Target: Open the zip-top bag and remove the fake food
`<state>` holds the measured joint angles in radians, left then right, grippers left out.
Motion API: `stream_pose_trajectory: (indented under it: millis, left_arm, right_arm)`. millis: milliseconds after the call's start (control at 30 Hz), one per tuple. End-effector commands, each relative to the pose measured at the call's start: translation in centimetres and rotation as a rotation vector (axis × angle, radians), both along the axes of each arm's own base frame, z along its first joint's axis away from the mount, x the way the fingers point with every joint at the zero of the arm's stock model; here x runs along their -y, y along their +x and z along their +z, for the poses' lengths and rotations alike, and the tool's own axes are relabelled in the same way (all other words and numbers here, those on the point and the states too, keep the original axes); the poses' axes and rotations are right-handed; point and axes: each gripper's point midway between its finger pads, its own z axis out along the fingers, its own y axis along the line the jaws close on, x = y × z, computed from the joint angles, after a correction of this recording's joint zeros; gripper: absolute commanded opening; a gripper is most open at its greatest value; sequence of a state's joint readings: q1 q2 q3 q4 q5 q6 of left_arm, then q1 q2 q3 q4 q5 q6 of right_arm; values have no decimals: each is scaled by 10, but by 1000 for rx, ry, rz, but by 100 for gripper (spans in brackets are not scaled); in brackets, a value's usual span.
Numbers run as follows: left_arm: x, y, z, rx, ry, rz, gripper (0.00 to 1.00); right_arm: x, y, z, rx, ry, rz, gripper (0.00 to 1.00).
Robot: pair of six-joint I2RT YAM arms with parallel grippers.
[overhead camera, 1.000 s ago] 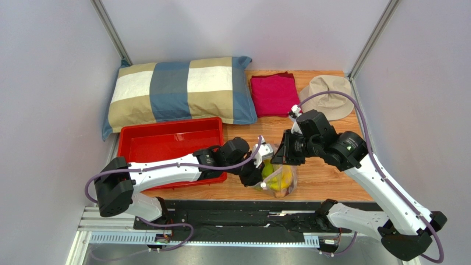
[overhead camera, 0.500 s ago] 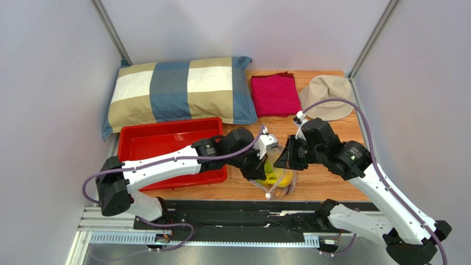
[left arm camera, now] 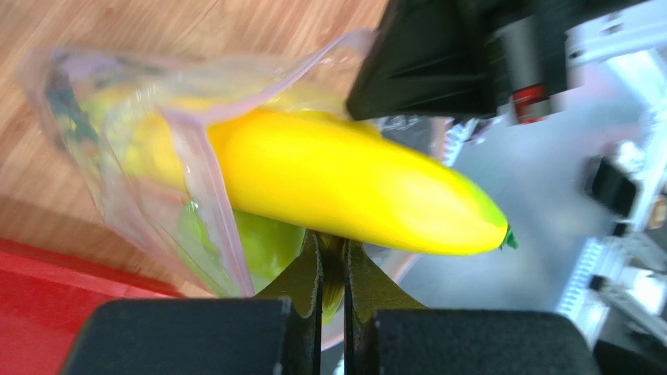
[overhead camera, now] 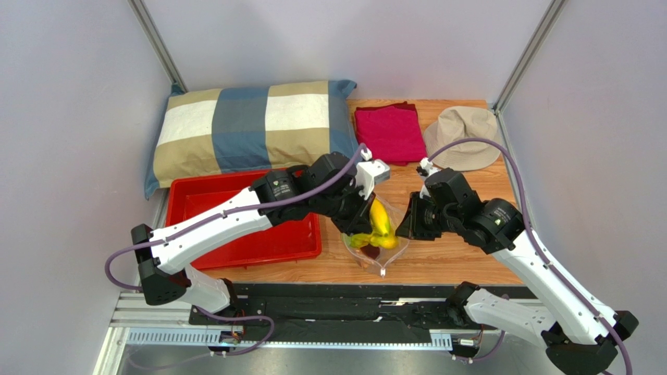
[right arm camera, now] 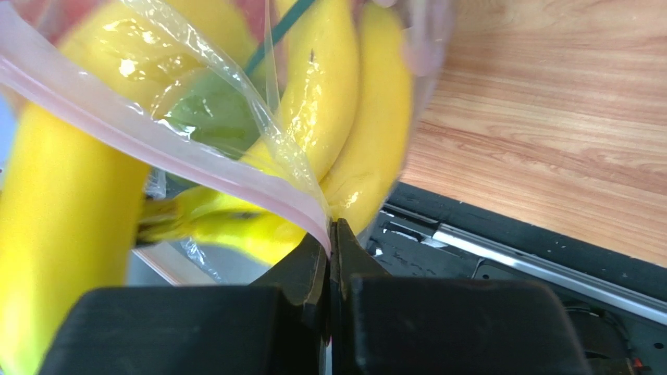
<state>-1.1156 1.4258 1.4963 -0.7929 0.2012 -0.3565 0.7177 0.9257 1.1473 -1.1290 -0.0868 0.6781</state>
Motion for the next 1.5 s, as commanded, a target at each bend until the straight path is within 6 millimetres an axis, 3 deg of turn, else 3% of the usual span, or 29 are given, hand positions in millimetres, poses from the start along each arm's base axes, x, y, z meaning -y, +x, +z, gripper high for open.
stream_pose_trajectory:
  millis: [0, 233, 400, 633, 767, 833, 867, 900, 1033, 1067, 1100, 1200, 1300, 1467]
  left_arm:
    - [14, -17, 53, -128, -130, 0, 0]
    - [36, -31, 81, -270, -263, -53, 0]
    - [23, -42, 96, -227, -314, -113, 0]
    - [13, -36, 118, -164, -357, -73, 0]
    - [6, -31, 143, -55, -432, -83, 0]
    - [-12, -33, 166, 34, -494, -73, 0]
    - [-19, -26, 165, 85, -494, -40, 0]
    - [-37, -31, 183, 135, -553, -31, 0]
    - [-82, -22, 193, 234, -592, 91, 0]
    - [-92, -12, 190, 274, -583, 159, 0]
    - [-112, -16, 200, 309, -623, 200, 0]
    - [-143, -10, 207, 383, -675, 307, 0]
    - [-162, -3, 202, 396, -642, 395, 0]
    - [-172, -2, 185, 379, -595, 431, 0]
  right_arm:
    - [0, 3, 4, 47, -31, 47, 0]
    - [13, 18, -5, 59, -135, -34, 0]
    - [25, 28, -1, 96, -169, -102, 0]
    - [18, 30, 5, 96, -160, -64, 0]
    - [18, 31, 10, 105, -154, -64, 0]
    - [20, 30, 8, 101, -164, -62, 0]
    - [21, 29, 8, 100, -168, -63, 0]
    - [22, 29, 6, 99, -171, -62, 0]
    - [24, 27, 3, 93, -172, -60, 0]
    - [24, 27, 3, 94, -171, -60, 0]
    - [23, 26, 4, 97, -168, -59, 0]
    - [23, 26, 6, 97, -164, -60, 0]
    - [22, 25, 5, 91, -161, -57, 0]
    - [19, 26, 8, 87, -152, -46, 0]
